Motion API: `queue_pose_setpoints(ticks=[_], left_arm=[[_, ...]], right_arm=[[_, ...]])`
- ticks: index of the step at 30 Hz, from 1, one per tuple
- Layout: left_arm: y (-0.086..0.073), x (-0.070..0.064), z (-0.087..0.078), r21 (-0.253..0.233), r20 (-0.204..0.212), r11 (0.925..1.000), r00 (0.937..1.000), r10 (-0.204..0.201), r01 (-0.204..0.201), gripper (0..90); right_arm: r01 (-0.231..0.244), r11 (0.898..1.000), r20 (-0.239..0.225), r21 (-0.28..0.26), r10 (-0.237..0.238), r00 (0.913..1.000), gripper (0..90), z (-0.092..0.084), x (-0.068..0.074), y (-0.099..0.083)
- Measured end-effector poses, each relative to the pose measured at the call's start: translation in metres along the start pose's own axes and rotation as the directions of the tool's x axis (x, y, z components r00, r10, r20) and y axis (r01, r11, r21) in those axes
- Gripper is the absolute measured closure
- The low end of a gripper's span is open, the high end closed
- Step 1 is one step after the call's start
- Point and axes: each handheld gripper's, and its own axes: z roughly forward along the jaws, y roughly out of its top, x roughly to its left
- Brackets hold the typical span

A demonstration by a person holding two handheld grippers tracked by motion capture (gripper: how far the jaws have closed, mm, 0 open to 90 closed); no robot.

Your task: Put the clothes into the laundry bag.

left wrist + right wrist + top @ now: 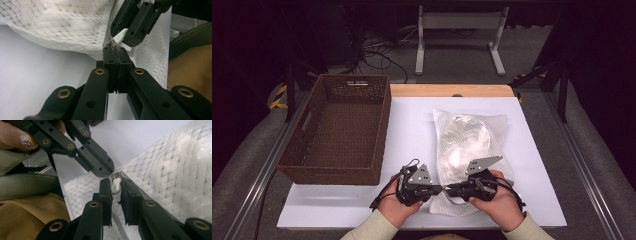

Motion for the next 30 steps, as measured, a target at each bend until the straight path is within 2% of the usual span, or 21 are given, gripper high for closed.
queue_pose_setpoints(ticks=[6, 11, 17, 20, 23, 24, 26, 28, 30], left_arm=[[0.000, 0.000, 0.000, 0.000, 0.000, 1.0000, 1.0000, -0.002, 0.002, 88.8], [-0.001, 0.001, -0.001, 0.008, -0.002, 1.0000, 1.0000, 0.003, -0.003, 88.7], [-0.002, 0.002, 0.000, 0.015, -0.002, 0.9998, 0.9999, -0.017, 0.017, 87.0], [-0.003, 0.004, 0.000, 0.022, -0.006, 0.9987, 0.9990, -0.045, 0.045, 78.6], [-0.006, 0.007, -0.002, 0.023, 0.015, 0.9961, 0.9962, -0.086, 0.086, 72.6], [-0.006, 0.007, -0.002, 0.023, 0.015, 0.9961, 0.9962, -0.086, 0.086, 71.5], [-0.007, 0.011, 0.001, 0.040, 0.029, 0.9930, 0.9933, -0.112, 0.111, 67.4], [-0.007, 0.013, 0.007, 0.055, 0.047, 0.9920, 0.9922, -0.116, 0.113, 68.2], [-0.007, 0.013, 0.007, 0.061, 0.050, 0.9916, 0.9919, -0.117, 0.114, 75.0]], right_arm=[[-0.008, 1.000, 0.012, -0.004, 0.008, 0.9999, 82.1, 0.001, -0.001, 0.001], [0.017, 1.000, 0.026, 0.007, -0.017, 0.9995, 82.9, 0.002, 0.000, 0.001], [0.028, 1.000, 0.034, 0.007, -0.028, 0.9990, 83.7, 0.002, 0.001, 0.001], [0.030, 1.000, 0.036, 0.003, -0.030, 0.9989, 83.9, 0.001, 0.001, 0.001], [0.032, 0.999, 0.038, 0.000, -0.032, 0.9988, 84.1, 0.000, 0.001, 0.001], [0.032, 0.999, 0.038, 0.000, -0.032, 0.9988, 84.1, 0.000, 0.001, 0.001], [0.040, 0.999, 0.036, 0.000, -0.040, 0.9986, 84.2, 0.001, 0.002, 0.001], [0.043, 0.999, 0.032, 0.001, -0.043, 0.9986, 84.3, 0.002, 0.002, 0.001], [0.046, 0.999, 0.030, 0.001, -0.046, 0.9985, 84.3, 0.002, 0.002, 0.001]])
